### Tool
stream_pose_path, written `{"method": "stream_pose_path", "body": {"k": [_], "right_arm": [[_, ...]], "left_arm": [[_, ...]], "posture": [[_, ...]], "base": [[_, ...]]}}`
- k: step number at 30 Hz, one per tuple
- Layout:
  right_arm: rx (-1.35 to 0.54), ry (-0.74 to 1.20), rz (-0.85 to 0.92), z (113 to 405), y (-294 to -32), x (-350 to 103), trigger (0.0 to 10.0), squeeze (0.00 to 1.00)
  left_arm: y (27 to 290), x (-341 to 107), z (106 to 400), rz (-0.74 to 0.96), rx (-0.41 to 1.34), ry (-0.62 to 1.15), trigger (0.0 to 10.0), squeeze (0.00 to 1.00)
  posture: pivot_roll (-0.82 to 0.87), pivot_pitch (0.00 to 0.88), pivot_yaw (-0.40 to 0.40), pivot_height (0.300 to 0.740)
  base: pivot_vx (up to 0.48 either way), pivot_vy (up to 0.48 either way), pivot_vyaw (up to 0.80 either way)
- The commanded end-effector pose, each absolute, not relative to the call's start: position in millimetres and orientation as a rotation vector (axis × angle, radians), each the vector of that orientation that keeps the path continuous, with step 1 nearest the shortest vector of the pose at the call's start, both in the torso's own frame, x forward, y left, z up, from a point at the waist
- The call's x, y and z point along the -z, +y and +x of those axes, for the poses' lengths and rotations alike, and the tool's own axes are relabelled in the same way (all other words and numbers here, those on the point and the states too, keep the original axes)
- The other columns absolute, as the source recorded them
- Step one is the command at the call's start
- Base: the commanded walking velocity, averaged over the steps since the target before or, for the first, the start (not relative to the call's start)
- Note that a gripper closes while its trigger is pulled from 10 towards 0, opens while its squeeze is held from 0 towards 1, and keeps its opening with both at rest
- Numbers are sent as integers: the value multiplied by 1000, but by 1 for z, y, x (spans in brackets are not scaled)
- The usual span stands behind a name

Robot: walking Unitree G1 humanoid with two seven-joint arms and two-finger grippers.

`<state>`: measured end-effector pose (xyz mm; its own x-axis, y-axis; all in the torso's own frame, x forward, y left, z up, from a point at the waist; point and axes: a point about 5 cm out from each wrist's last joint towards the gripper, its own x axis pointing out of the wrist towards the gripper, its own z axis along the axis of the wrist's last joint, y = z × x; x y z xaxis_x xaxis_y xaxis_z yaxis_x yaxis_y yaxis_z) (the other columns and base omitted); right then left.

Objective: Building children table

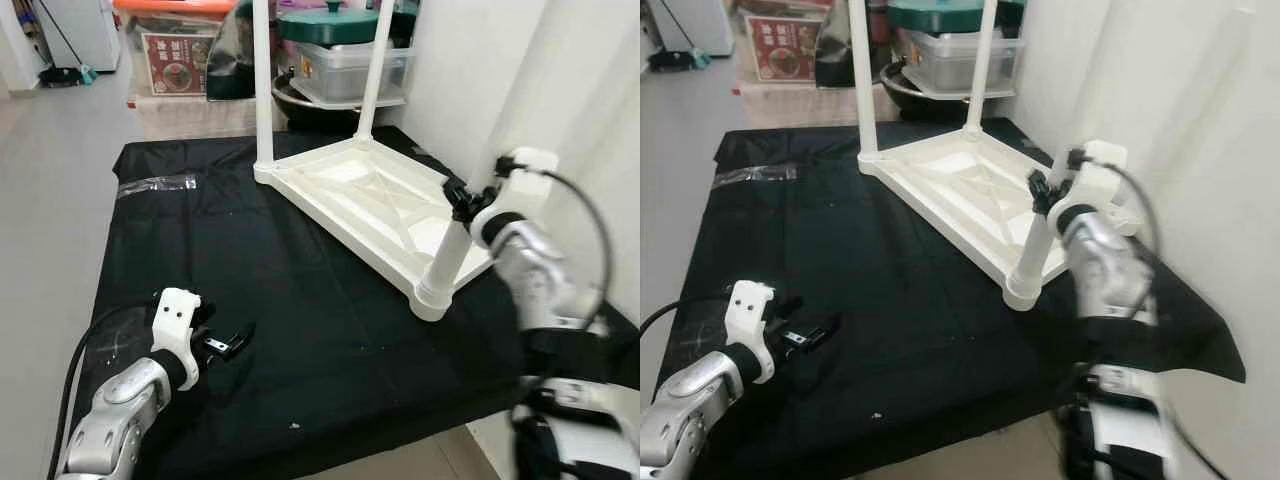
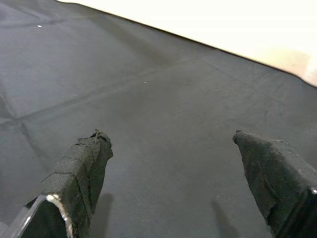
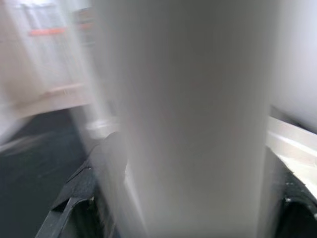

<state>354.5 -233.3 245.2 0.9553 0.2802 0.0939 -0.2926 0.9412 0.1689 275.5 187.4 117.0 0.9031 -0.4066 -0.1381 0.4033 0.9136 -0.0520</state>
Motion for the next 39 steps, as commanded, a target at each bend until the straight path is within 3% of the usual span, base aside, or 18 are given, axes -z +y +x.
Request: {"method": "stream_pose_path", "body": {"k": [1,9,14,16,21,23,24,25,26,30,32,35,38,39], "right_arm": [[-527,-50,158,346,-224,-233,10000,0],[-736,16,64,342,-217,-215,10000,0],[-891,4,27,351,-185,-214,10000,0],[-891,4,27,351,-185,-214,10000,0],[-1079,-114,14,347,-145,-231,10000,0],[-1079,-114,14,347,-145,-231,10000,0],[-1166,-165,11,341,-130,-239,3961,0],[-1190,-179,11,339,-126,-241,3961,0],[-1179,-190,7,340,-123,-241,0,0],[-1019,-155,-10,350,-126,-229,0,0],[-716,-45,-55,366,-140,-207,0,0],[-599,-10,-73,370,-147,-199,0,0],[102,130,-76,372,-208,-169,0,0],[102,130,-76,372,-208,-169,0,0]], "left_arm": [[185,-115,276,-12,430,156,10000,0],[187,-116,276,-7,434,156,10000,0],[188,-119,277,-5,430,147,10000,0],[188,-119,277,-5,430,147,10000,0],[188,-119,275,-7,426,143,10000,0],[188,-119,275,-7,426,143,10000,0],[190,-121,273,-9,422,139,10000,0],[190,-121,273,-9,418,137,10000,0],[192,-121,272,-10,415,137,10000,0],[191,-119,271,-11,412,140,10000,0],[190,-118,271,-14,413,141,10000,0],[190,-118,271,-15,413,141,10000,0],[189,-117,271,-18,416,144,10000,0],[189,-117,271,-18,416,144,10000,0]], "posture": [[23,0,-88,740],[39,0,-91,740],[59,0,-105,740],[59,0,-105,740],[79,0,-118,740],[79,0,-118,740],[91,0,-129,740],[91,0,-129,740],[88,0,-130,740],[85,0,-131,740],[81,0,-130,740],[75,0,-129,740],[65,0,-120,740],[65,0,-120,740]], "base": [[0,0,0],[0,0,0],[0,0,0],[0,0,0],[0,0,0],[0,0,0],[0,0,0],[0,0,0],[0,0,0],[0,0,0],[0,0,0],[0,0,0],[0,0,0],[0,0,0]]}}
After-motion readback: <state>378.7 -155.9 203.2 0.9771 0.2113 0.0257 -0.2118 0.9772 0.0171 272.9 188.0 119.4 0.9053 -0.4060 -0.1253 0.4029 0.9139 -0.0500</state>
